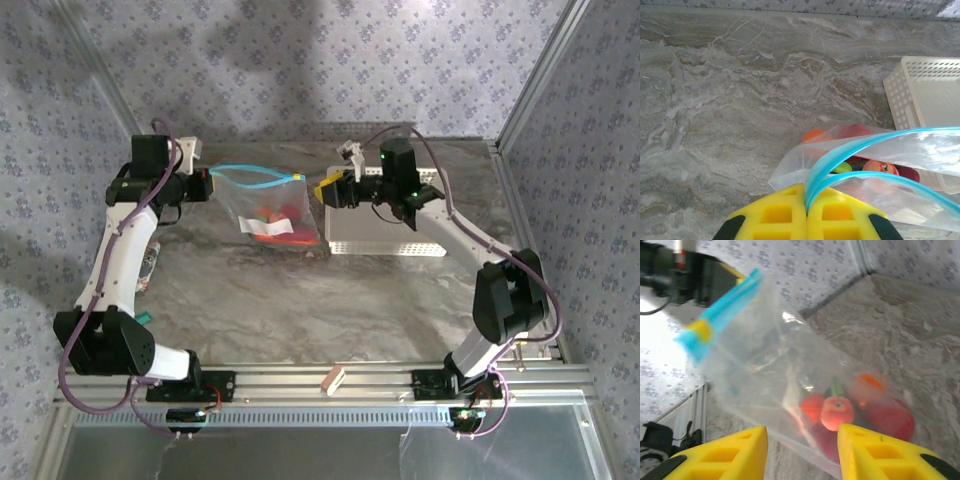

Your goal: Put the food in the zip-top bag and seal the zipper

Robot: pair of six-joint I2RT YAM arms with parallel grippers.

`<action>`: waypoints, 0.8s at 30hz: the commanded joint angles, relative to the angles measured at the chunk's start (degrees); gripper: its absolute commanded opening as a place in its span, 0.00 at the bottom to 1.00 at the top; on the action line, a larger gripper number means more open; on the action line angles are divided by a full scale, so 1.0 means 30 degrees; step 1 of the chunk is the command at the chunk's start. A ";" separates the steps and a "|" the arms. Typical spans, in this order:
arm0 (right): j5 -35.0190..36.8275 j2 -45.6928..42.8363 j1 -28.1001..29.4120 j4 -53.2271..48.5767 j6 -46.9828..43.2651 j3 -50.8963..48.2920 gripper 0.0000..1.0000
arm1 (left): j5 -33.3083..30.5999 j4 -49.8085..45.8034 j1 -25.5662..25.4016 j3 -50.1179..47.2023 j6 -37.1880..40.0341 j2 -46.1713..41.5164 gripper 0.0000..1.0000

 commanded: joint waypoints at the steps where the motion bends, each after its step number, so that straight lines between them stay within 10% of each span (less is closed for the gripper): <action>1: -0.0529 -0.2064 0.0104 0.2553 -0.0971 -0.0959 0.43 | 0.0516 -0.0334 0.0022 0.0884 0.0278 0.0068 0.00; 24: 0.3705 -0.1496 0.1975 0.2017 -0.2766 -0.0051 0.50 | 0.1457 -0.0390 -0.0043 0.1575 0.0217 0.0364 0.00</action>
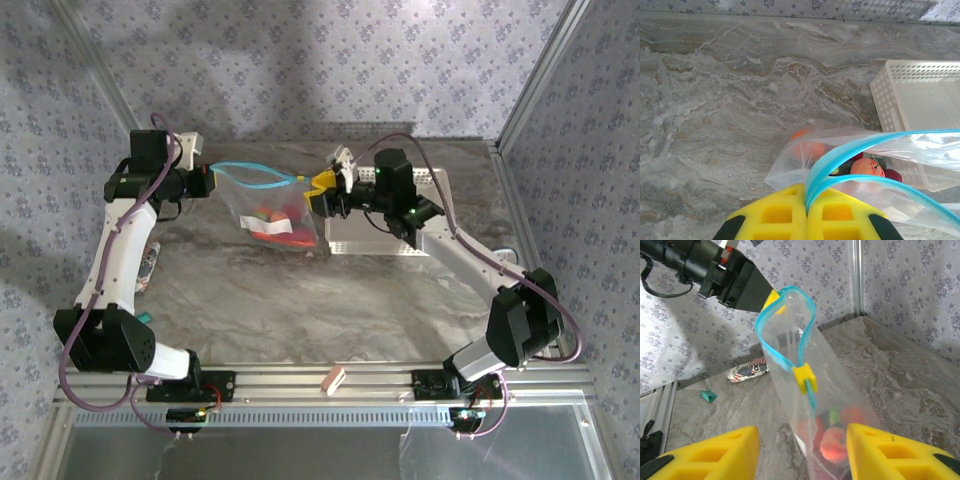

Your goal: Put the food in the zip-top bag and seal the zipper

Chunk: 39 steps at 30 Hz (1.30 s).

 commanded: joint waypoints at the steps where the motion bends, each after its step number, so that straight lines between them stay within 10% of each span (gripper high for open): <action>1: 0.0152 0.0477 -0.0081 0.0495 0.0010 0.1042 0.50 | 0.0610 0.0048 -0.0025 0.0767 0.0200 0.0037 0.00; 10: -0.0678 0.1974 0.0191 0.0788 0.0397 0.1905 0.41 | 0.0733 0.0061 -0.0025 0.0840 0.0282 0.0131 0.00; 18: -0.1962 0.2712 0.0147 0.0782 0.0373 0.2470 0.00 | 0.0830 -0.0027 -0.0022 0.0928 0.0302 0.0335 0.00; 39: -0.5415 0.3484 -0.0817 -0.1018 -0.2077 0.4222 0.00 | -0.4292 -0.4115 0.0592 0.3829 -0.0191 -0.0740 0.22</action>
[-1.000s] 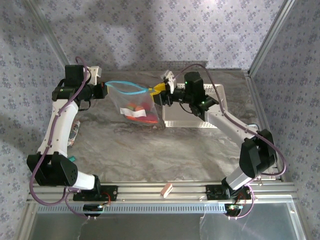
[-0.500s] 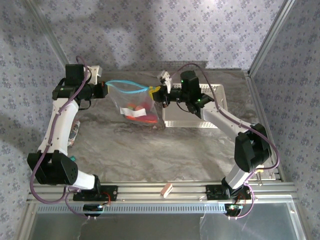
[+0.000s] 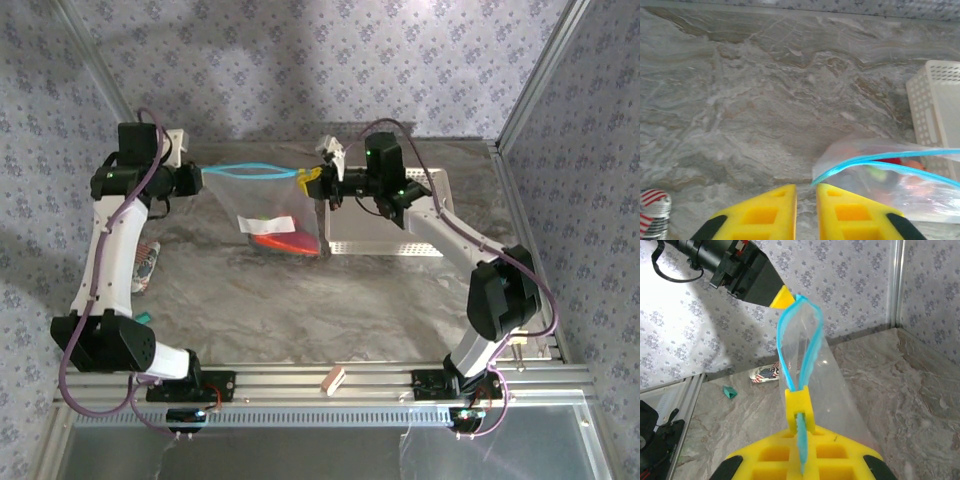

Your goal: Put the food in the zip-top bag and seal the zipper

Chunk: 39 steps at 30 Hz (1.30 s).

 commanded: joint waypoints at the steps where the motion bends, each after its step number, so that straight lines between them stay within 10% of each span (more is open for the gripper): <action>1: -0.1513 0.0416 -0.0299 -0.0979 -0.1043 0.1068 0.00 | -0.1663 -0.0913 0.0163 0.1740 -0.0092 -0.0976 0.24; 15: -0.3507 0.1680 -0.0281 -0.5685 -0.3407 0.3631 0.00 | 0.6438 -0.0479 -0.4617 0.7521 0.2890 0.2763 0.46; 24: -0.3193 0.2051 -0.0279 -0.6281 -0.3359 0.4168 0.00 | 0.6710 -0.5940 -0.7431 1.2617 0.7319 0.7134 0.47; 39: -0.3856 0.2817 -0.0499 -0.7675 -0.3757 0.5212 0.00 | 0.7875 -0.6932 -0.7570 1.2850 0.9716 0.7945 0.49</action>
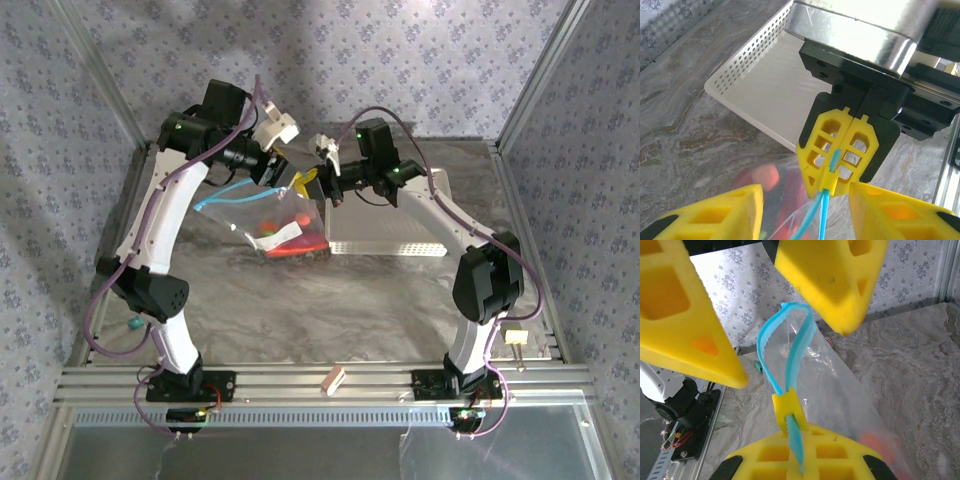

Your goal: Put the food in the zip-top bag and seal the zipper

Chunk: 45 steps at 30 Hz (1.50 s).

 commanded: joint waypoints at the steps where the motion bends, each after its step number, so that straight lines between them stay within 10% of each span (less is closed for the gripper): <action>1: -0.0647 0.0416 -0.0092 -0.0618 -0.0363 0.0786 0.00 | 0.1011 -0.0655 0.0051 0.0698 0.1013 0.0417 0.49; 31: -0.1014 0.1182 0.0005 -0.1769 -0.0876 0.2006 0.00 | 0.2502 -0.1600 0.0053 0.1386 0.2104 0.1592 0.46; 45: -0.0960 0.1043 -0.0052 -0.1507 -0.0773 0.1919 0.00 | 0.3101 -0.2848 0.0018 0.2410 0.2554 0.2727 0.17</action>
